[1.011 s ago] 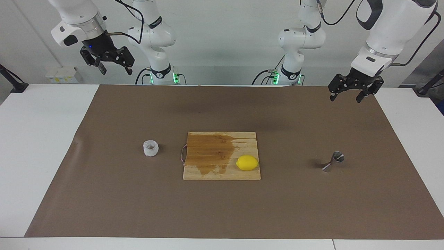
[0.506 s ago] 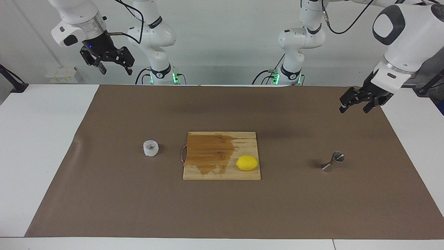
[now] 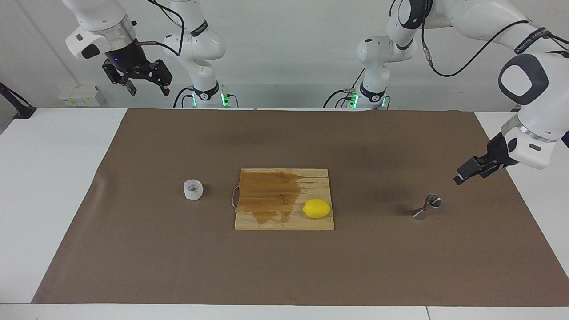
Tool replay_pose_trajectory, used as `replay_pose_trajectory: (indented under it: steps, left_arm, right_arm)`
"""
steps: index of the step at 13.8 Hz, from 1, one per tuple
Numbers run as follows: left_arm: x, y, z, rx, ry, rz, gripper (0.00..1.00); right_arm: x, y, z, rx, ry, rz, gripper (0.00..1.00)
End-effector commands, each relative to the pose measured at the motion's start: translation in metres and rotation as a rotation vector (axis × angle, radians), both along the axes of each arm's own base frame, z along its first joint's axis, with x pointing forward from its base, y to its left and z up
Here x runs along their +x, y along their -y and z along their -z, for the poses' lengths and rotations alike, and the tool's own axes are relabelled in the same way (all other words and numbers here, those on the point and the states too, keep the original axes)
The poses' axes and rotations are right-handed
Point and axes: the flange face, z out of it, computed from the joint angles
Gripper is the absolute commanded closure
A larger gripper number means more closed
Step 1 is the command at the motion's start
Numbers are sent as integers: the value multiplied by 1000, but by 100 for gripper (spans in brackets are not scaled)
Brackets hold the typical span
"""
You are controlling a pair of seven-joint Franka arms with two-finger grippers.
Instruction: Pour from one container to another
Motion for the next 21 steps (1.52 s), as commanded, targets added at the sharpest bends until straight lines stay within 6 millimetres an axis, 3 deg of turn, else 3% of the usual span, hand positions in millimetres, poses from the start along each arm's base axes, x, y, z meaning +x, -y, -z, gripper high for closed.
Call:
replay_pose_trajectory:
  steps: [1, 4, 6, 9, 12, 13, 17, 21]
  left_arm:
    - [16, -26, 26, -76, -43, -195, 0]
    - [18, -44, 37, -163, -100, -429, 0]
    - [25, -60, 72, -191, -179, -627, 0]
    - [32, -76, 85, -264, -200, -832, 0]
    - [24, -96, 116, -323, -234, -947, 0]
    - [14, -116, 124, -349, -238, -999, 0]
    - [-15, -115, 162, -438, -296, -1267, 0]
    - [-38, -104, 192, -536, -392, -1409, 0]
  right_arm:
    - [-4, 1, -4, 19, 2, 9, 0]
    - [-4, 0, -4, 19, 2, 8, 0]
    - [-4, 1, -4, 19, 2, 8, 0]
    - [-4, 0, -4, 19, 2, 8, 0]
    - [-4, 1, -4, 19, 2, 9, 0]
    - [-4, 1, -4, 19, 2, 8, 0]
    - [-4, 1, -4, 19, 2, 9, 0]
    - [-4, 1, -4, 19, 2, 8, 0]
